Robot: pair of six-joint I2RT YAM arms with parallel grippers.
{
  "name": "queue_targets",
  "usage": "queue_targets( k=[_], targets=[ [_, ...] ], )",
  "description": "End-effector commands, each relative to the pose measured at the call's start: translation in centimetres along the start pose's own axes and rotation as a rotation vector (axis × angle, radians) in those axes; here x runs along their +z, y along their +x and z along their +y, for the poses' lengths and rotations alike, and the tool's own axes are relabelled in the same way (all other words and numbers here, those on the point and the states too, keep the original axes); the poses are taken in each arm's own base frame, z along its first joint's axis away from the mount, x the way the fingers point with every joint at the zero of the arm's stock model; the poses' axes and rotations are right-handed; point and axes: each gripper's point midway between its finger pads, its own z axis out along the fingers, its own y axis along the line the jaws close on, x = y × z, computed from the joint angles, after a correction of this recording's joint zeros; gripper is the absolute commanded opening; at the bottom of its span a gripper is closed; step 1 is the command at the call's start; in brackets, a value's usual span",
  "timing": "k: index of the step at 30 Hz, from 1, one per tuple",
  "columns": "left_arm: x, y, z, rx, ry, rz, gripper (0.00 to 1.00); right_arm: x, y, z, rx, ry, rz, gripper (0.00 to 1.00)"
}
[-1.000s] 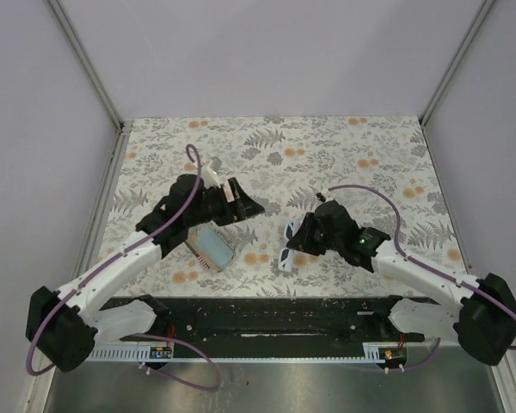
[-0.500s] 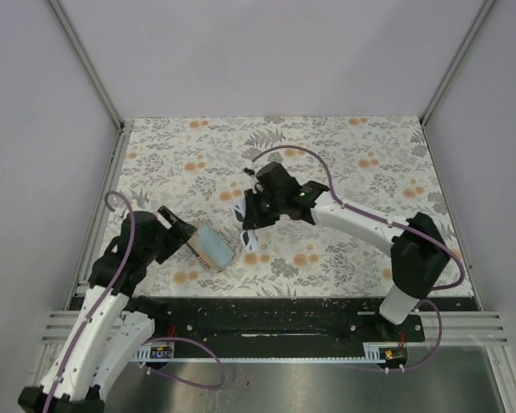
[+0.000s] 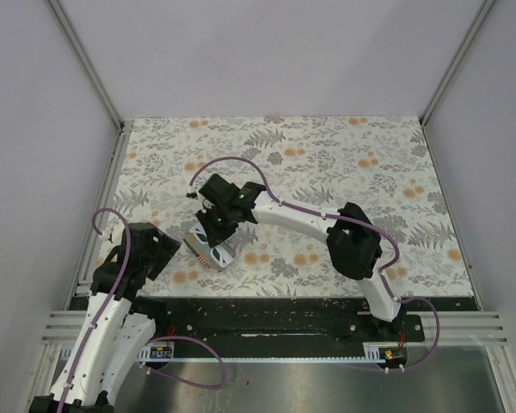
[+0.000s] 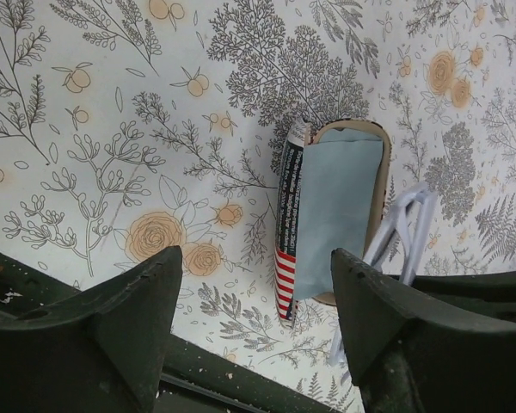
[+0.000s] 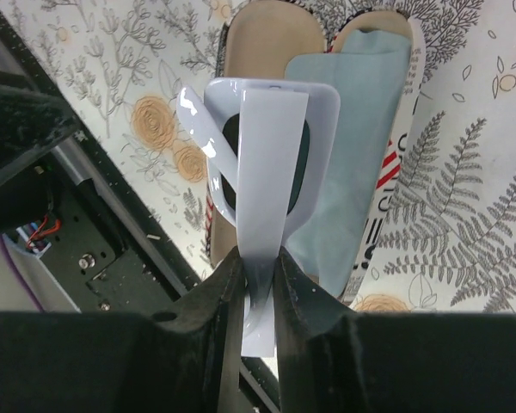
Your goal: Organize the sunglasses
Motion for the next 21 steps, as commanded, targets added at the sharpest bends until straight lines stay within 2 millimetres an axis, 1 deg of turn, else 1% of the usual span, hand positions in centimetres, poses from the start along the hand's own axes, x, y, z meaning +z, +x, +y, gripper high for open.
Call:
queue_targets(
  k=[1, 4, 8, 11, 16, 18, 19, 21],
  targets=[
    [0.3, -0.7, -0.8, -0.006, 0.016, -0.020, 0.73, 0.3, -0.7, -0.7, -0.051, 0.041, 0.025, 0.00],
    [0.9, -0.5, -1.0, 0.010, 0.015, -0.005, 0.71, 1.1, -0.6, -1.9, -0.067, 0.091, 0.042, 0.00],
    [1.9, 0.6, -1.6, 0.029, 0.041, 0.052, 0.66, 2.2, -0.1, -2.7, -0.094, 0.112, 0.067, 0.00],
    [2.4, 0.9, -1.9, 0.035, 0.060, 0.062, 0.65, 2.8, 0.0, -3.6, -0.107, 0.146, 0.075, 0.00],
    [3.2, 1.6, -3.1, 0.055, 0.121, 0.098, 0.60, 3.4, 0.4, -5.3, -0.116, 0.212, 0.090, 0.00],
    [3.7, 2.0, -3.5, 0.067, 0.143, 0.116, 0.56, 3.6, 0.6, -5.6, -0.105, 0.206, 0.098, 0.00],
    [3.9, 2.6, -3.7, 0.069, 0.156, 0.144, 0.55, 3.6, 0.7, -5.7, -0.097, 0.204, 0.099, 0.00],
    [4.3, 3.3, -4.6, 0.076, 0.208, 0.178, 0.50, 3.5, 0.6, -5.8, -0.081, 0.188, 0.094, 0.00]
  ],
)
